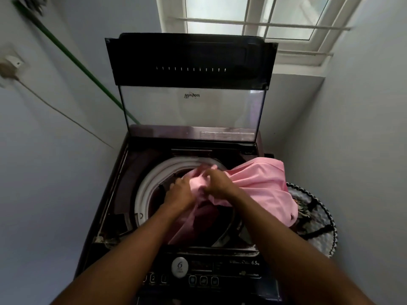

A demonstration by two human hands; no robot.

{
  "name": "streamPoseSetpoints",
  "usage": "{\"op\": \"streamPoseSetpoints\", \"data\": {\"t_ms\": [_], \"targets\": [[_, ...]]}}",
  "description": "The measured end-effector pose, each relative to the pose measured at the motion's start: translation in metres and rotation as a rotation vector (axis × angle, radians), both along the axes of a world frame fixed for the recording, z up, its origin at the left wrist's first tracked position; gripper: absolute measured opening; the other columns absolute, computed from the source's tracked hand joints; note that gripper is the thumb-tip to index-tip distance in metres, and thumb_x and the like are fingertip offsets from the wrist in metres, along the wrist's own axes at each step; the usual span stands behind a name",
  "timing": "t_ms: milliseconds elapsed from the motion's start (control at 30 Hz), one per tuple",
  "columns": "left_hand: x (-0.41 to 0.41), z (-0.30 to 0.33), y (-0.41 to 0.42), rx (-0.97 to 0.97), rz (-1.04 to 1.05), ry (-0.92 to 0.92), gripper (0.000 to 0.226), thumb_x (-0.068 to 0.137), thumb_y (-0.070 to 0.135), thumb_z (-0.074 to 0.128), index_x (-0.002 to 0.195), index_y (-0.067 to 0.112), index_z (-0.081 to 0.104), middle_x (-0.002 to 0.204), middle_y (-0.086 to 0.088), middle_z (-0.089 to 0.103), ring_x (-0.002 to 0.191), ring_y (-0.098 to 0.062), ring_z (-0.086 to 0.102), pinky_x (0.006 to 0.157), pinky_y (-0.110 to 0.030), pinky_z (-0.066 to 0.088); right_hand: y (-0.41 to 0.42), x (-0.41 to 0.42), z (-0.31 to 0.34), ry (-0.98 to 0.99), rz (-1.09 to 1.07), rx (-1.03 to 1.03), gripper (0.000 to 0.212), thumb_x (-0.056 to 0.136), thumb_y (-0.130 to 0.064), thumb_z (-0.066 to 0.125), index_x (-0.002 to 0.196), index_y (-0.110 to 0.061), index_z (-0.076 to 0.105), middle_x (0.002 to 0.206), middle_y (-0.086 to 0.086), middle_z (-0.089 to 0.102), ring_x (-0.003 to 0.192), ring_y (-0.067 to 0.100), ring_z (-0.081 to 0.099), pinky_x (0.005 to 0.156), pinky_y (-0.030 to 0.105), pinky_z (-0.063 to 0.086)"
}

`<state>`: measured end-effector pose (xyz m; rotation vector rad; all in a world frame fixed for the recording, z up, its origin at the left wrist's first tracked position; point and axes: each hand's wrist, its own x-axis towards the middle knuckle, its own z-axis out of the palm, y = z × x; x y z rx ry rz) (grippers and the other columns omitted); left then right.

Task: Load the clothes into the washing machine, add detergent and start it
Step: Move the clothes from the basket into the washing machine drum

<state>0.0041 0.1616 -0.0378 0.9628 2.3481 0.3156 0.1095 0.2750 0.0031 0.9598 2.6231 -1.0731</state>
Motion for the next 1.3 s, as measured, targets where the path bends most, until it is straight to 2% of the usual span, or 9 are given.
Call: {"op": "streamPoseSetpoints", "data": {"t_ms": [67, 133, 367, 533, 633, 733, 867, 1000, 1300], "targets": [[0.002, -0.013, -0.005, -0.213, -0.086, -0.036, 0.096, 0.069, 0.049, 0.071, 0.151, 0.032, 0.024, 0.149, -0.009, 0.038, 0.131, -0.036, 0.043, 0.105, -0.048, 0.041, -0.002, 0.007, -0.019, -0.132, 0.042, -0.007, 0.060, 0.077, -0.017, 0.077, 0.132, -0.006, 0.056, 0.125, 0.017, 0.064, 0.118, 0.032, 0.059, 0.096, 0.032, 0.043], [0.008, -0.013, -0.003, -0.243, -0.132, -0.071, 0.093, 0.070, 0.036, 0.081, 0.148, 0.023, 0.032, 0.150, -0.012, 0.036, 0.134, -0.036, 0.040, 0.107, -0.047, 0.039, 0.001, 0.014, -0.026, -0.158, 0.066, -0.014, 0.063, 0.074, -0.014, 0.079, 0.132, -0.006, 0.055, 0.125, 0.015, 0.064, 0.116, 0.031, 0.059, 0.096, 0.037, 0.047], [0.042, 0.009, 0.056, 0.134, -0.285, -0.140, 0.069, 0.070, 0.028, 0.079, 0.134, 0.025, 0.052, 0.126, -0.005, 0.055, 0.118, -0.024, 0.055, 0.096, -0.034, 0.047, 0.046, 0.052, -0.011, 0.058, -0.140, 0.320, 0.054, 0.075, -0.017, 0.072, 0.127, -0.023, 0.061, 0.131, 0.008, 0.051, 0.121, 0.031, 0.045, 0.099, 0.045, 0.042], [0.087, 0.022, 0.094, 0.377, -0.434, -0.145, 0.088, 0.073, 0.019, 0.081, 0.149, 0.021, 0.038, 0.151, -0.005, 0.038, 0.141, -0.019, 0.033, 0.114, -0.026, 0.030, 0.072, 0.097, -0.012, -0.087, -0.265, 0.453, 0.088, 0.071, -0.033, 0.080, 0.146, -0.032, 0.035, 0.155, 0.008, 0.025, 0.141, 0.033, 0.025, 0.105, 0.052, 0.033], [0.106, 0.025, 0.110, 0.319, -0.557, -0.015, 0.103, 0.068, 0.035, 0.086, 0.153, 0.022, 0.028, 0.160, -0.010, 0.020, 0.149, -0.025, 0.016, 0.120, -0.038, 0.020, 0.084, 0.127, -0.025, -0.108, -0.488, 0.171, 0.110, 0.063, -0.048, 0.085, 0.152, -0.042, 0.020, 0.159, 0.011, 0.010, 0.145, 0.036, 0.016, 0.112, 0.059, 0.027], [0.121, 0.026, 0.123, 0.223, -0.610, 0.149, 0.124, 0.062, 0.050, 0.086, 0.156, 0.032, 0.007, 0.164, -0.013, -0.006, 0.151, -0.030, -0.003, 0.122, -0.046, 0.010, 0.087, 0.148, -0.041, 0.046, -0.677, -0.186, 0.117, 0.055, -0.054, 0.085, 0.151, -0.041, 0.022, 0.151, 0.016, 0.027, 0.134, 0.039, 0.038, 0.109, 0.048, 0.040], [0.125, 0.019, 0.142, 0.111, -0.657, 0.082, 0.135, 0.060, 0.046, 0.089, 0.157, 0.031, -0.003, 0.161, -0.016, -0.020, 0.151, -0.033, -0.005, 0.121, -0.044, 0.017, 0.083, 0.150, -0.049, 0.184, -0.692, -0.299, 0.085, 0.073, -0.037, 0.084, 0.141, -0.023, 0.036, 0.123, 0.007, 0.064, 0.097, 0.019, 0.063, 0.073, 0.026, 0.050], [0.121, 0.018, 0.152, 0.028, -0.683, -0.009, 0.136, 0.061, 0.040, 0.091, 0.157, 0.024, -0.005, 0.159, -0.020, -0.024, 0.150, -0.037, 0.000, 0.121, -0.038, 0.021, 0.092, 0.145, -0.045, 0.131, -0.661, -0.339, 0.069, 0.082, -0.032, 0.077, 0.134, -0.014, 0.034, 0.099, 0.005, 0.061, 0.076, 0.015, 0.060, 0.048, 0.023, 0.042], [0.121, 0.029, 0.160, 0.029, -0.702, -0.057, 0.131, 0.061, 0.036, 0.092, 0.158, 0.019, 0.004, 0.161, -0.022, -0.011, 0.151, -0.032, 0.000, 0.114, -0.025, 0.022, 0.103, 0.138, -0.035, -0.024, -0.558, -0.311, 0.073, 0.084, -0.028, 0.075, 0.134, -0.004, 0.027, 0.100, 0.013, 0.053, 0.088, 0.025, 0.054, 0.070, 0.030, 0.040]]}}
